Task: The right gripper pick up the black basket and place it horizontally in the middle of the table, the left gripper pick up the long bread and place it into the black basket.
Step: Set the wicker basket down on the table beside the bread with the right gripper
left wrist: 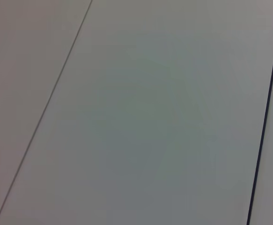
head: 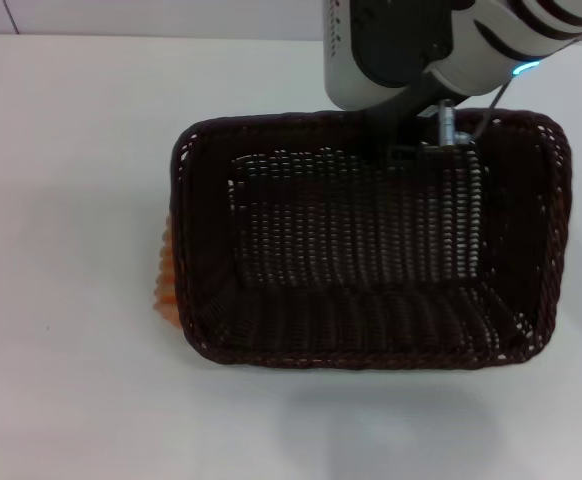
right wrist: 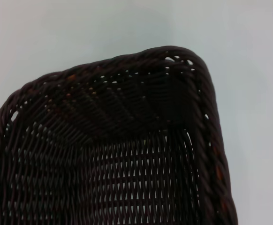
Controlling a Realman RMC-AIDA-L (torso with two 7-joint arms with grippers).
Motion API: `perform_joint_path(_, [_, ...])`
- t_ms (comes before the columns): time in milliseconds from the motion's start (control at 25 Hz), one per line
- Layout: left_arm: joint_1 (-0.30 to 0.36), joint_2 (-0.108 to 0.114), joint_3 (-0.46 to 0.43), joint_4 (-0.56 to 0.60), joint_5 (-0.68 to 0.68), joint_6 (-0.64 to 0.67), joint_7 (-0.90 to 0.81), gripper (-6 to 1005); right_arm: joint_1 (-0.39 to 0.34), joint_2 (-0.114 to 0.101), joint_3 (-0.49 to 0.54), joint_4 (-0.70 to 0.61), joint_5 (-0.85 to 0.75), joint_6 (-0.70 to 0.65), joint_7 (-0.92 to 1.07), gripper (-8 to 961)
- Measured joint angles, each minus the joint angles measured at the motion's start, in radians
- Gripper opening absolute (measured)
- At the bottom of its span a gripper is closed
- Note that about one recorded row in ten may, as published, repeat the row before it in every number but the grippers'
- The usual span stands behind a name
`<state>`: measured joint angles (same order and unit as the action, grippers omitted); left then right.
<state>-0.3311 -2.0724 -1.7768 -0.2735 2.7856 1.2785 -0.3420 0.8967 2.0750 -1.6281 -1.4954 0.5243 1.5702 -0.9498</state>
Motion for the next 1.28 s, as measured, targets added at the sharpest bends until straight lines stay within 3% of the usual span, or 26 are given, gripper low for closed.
perform_joint_path(840, [0.023, 0.002, 0.003, 0.001, 0.007, 0.015, -0.021, 799, 0.006, 0.001, -0.077, 0.041, -0.055, -0.082, 0.101, 294])
perform_joint_path(1280, [0.038, 0.003, 0.003, -0.005, 0.008, 0.025, -0.038, 799, -0.025, 0.0, -0.087, -0.009, -0.192, -0.204, 0.18, 318])
